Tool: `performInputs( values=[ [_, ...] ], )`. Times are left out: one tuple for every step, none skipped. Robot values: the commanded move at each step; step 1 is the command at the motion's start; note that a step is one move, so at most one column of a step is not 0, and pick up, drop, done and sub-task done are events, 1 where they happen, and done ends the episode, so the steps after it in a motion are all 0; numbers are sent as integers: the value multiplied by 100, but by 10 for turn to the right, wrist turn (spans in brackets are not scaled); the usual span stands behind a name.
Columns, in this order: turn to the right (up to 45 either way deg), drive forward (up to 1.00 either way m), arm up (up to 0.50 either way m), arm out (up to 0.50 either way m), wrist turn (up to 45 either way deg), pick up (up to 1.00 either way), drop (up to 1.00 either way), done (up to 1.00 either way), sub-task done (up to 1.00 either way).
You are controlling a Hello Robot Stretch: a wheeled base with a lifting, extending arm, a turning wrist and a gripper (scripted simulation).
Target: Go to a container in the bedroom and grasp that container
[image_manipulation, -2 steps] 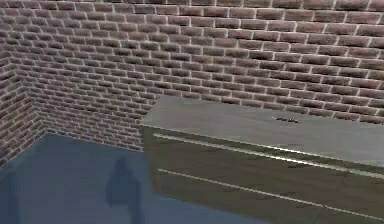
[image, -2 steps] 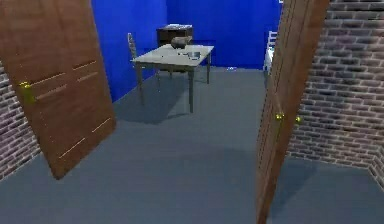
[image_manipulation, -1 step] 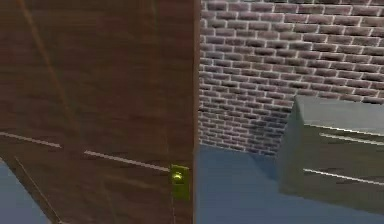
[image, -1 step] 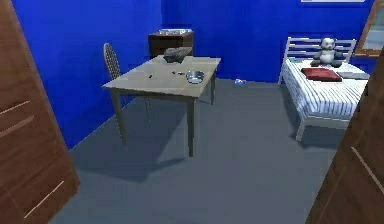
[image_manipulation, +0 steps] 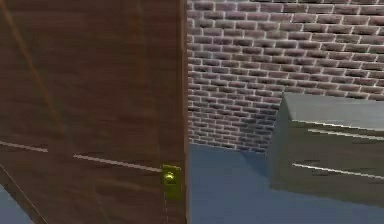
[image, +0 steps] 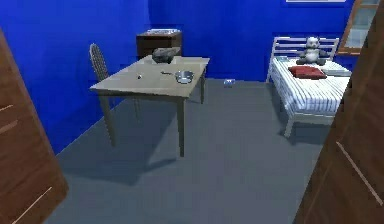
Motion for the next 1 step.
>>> performInputs(
  values=[
    [0,100,0,0,0,0,0,0,0]
  ],
)
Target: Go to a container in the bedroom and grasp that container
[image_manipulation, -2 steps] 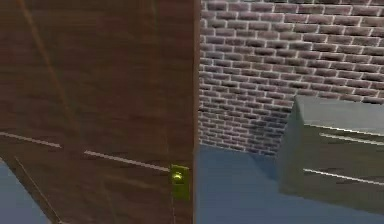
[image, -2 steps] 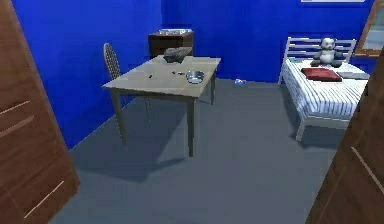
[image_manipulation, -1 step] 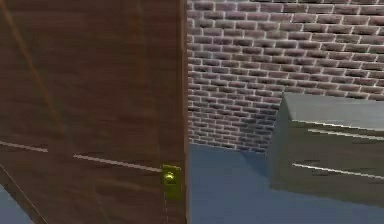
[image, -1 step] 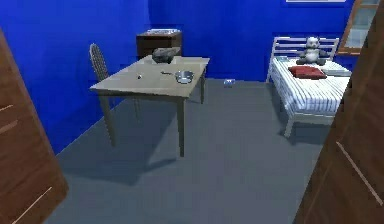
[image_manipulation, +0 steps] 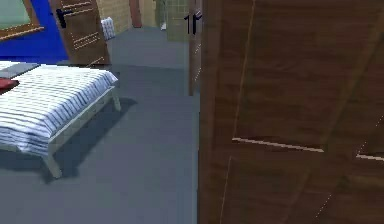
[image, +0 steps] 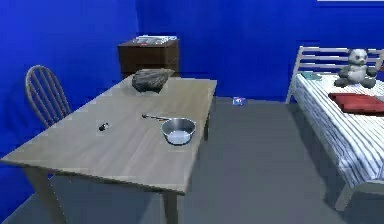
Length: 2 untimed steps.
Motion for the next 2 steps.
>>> performInputs(
  values=[
    [-450,0,0,0,0,0,0,0,0],
    [-450,0,0,0,0,0,0,0,0]
  ],
)
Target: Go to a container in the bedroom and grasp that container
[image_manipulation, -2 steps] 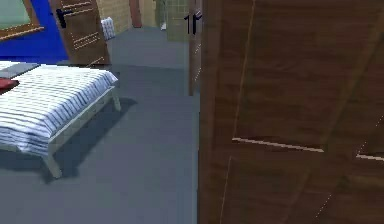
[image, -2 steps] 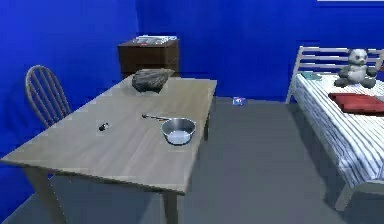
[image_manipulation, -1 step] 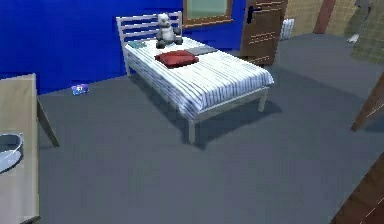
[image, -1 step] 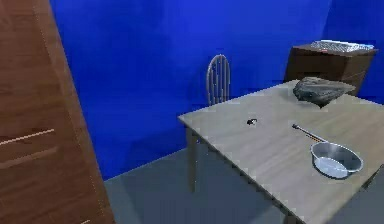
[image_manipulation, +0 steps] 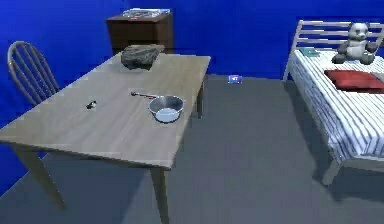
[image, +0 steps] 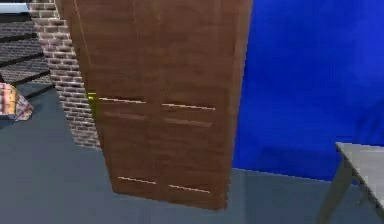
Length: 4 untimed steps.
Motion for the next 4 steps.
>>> performInputs(
  values=[
    [420,0,0,0,0,0,0,0,0],
    [0,55,0,0,0,0,0,0,0],
    [-120,0,0,0,0,0,0,0,0],
    [0,0,50,0,0,0,0,0,0]
  ],
)
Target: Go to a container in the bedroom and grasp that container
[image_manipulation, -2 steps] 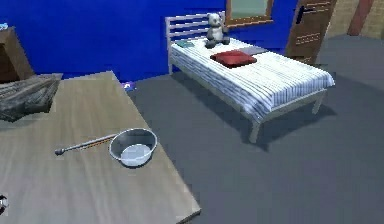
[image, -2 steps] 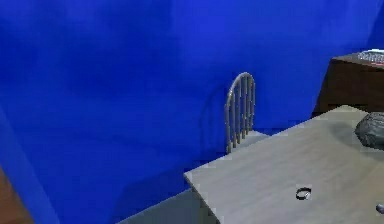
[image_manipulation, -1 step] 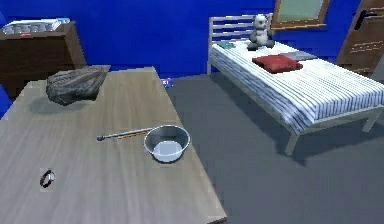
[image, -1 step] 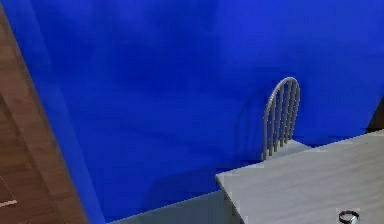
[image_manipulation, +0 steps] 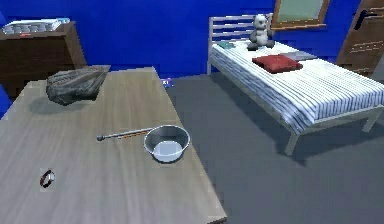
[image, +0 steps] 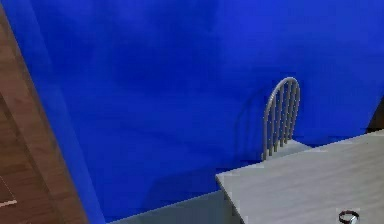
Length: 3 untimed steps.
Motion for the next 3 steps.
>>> performInputs(
  values=[
    [0,0,38,0,0,0,0,0,0],
    [0,0,0,30,0,0,0,0,0],
    [0,0,0,0,450,0,0,0,0]
  ],
)
